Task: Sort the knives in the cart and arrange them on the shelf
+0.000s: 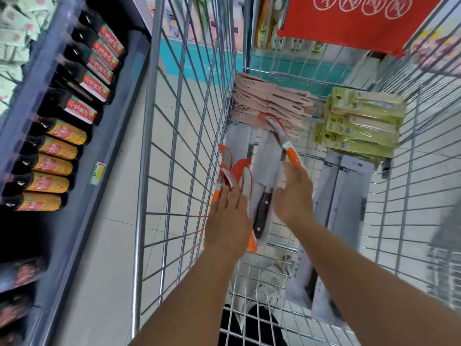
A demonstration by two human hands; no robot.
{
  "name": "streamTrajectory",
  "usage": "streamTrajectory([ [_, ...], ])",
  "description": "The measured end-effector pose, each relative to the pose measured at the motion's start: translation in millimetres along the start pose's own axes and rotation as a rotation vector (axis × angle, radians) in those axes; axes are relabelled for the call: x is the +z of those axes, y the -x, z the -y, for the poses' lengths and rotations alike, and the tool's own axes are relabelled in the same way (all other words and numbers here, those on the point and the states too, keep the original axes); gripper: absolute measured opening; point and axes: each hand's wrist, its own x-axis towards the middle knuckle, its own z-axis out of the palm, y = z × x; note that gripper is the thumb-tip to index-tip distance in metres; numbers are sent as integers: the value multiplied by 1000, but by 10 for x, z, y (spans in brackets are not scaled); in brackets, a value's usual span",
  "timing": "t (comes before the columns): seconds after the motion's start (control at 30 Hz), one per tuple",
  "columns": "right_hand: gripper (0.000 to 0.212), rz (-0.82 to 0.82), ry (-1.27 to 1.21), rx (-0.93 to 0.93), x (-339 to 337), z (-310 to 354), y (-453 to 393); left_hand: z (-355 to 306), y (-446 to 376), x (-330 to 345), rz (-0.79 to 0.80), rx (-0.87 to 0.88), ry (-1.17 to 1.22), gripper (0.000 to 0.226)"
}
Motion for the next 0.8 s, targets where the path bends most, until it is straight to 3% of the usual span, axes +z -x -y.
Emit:
streamTrajectory([
  [0.1,76,93,147,30,-8,-76,-306,-5,-57,-23,-11,-4,39,53],
  [0.2,68,36,226,-14,-30,-64,-486,23,-72,-13,8,17,-5,52],
  [0.47,49,-56,-79,17,19,7,-208,62,-43,95,-20,5,-17,63],
  [0.6,18,69,-216,-149,241,63,212,38,30,76,-59,0,72,76],
  [0.8,23,233,-381,-254,320,267,622,101,147,-24,-2,47,-50,83],
])
